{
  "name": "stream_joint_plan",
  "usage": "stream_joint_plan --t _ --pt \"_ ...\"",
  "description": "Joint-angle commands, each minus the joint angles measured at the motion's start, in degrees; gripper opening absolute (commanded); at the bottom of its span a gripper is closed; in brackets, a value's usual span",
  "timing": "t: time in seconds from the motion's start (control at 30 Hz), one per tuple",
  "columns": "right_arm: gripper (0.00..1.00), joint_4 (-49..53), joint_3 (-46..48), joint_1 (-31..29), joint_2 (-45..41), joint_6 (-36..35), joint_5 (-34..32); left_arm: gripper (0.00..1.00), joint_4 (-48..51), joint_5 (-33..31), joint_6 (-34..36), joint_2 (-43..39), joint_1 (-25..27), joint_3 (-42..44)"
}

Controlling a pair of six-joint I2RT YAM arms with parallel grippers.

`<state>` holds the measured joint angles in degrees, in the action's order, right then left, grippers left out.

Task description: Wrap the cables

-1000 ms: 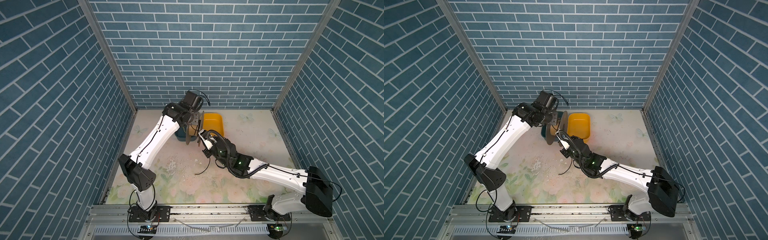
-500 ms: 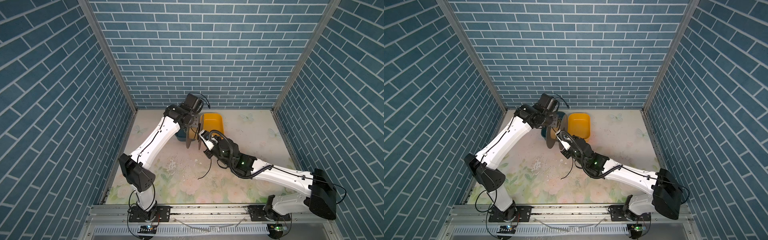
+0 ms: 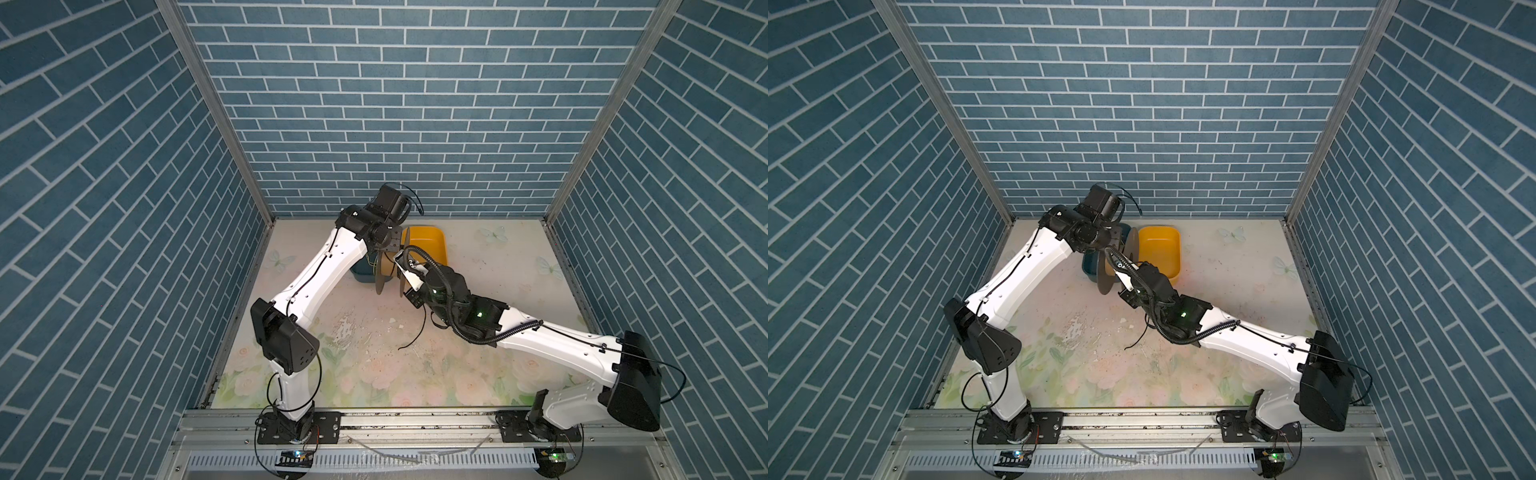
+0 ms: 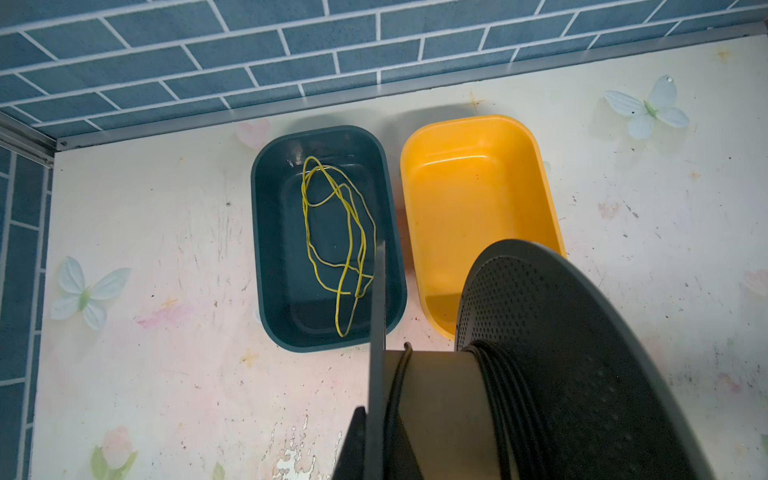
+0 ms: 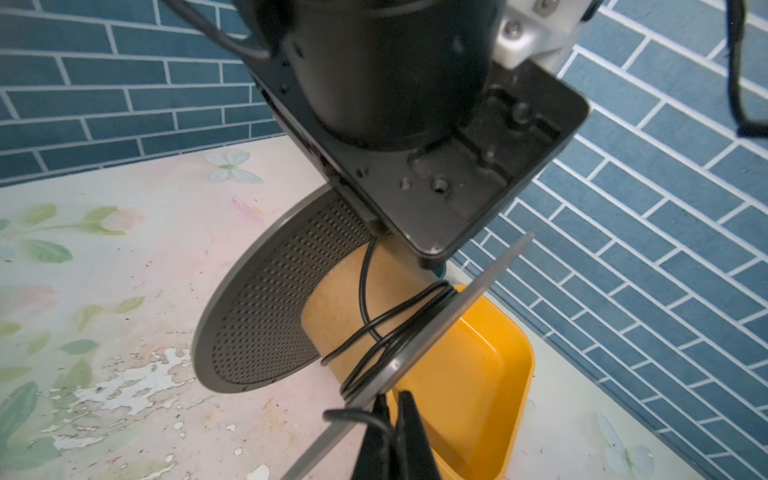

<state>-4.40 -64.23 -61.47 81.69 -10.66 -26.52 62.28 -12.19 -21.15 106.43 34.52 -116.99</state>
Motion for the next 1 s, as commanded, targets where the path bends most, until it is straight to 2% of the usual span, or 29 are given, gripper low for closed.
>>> stream_joint_plan --t 0.0,0.1,0.33,0.5,0.77,0.87,0.97 --pt "0.03 -9.18 -8.31 1.00 0.15 -1.77 -8.73 0.00 6.07 3.92 2.23 0.20 1.87 0.55" --pt "0.06 -8.88 -9.71 1.05 1.59 -1.99 -9.60 0.00 5.76 4.62 1.92 -0.25 1.95 0.88" --pt "0.16 -6.88 -11.95 1.27 3.71 -1.73 -6.69 0.00 5.17 5.18 1.89 -2.40 2.13 3.08" --pt "0.16 -5.53 -13.09 1.62 4.26 -1.49 -5.23 0.00 4.00 5.24 1.51 -3.92 2.14 5.01" --pt "0.07 -2.40 -13.01 3.00 5.07 0.73 -3.03 0.00 4.03 5.43 1.98 -6.10 2.17 5.57" --pt "0.07 -1.28 -11.44 4.64 3.89 2.09 0.44 0.00 3.82 6.80 3.73 -7.49 2.16 6.40" --pt "0.09 2.27 -11.03 7.45 2.39 3.33 6.69 0.00 4.44 8.28 6.22 -8.90 2.13 7.29"
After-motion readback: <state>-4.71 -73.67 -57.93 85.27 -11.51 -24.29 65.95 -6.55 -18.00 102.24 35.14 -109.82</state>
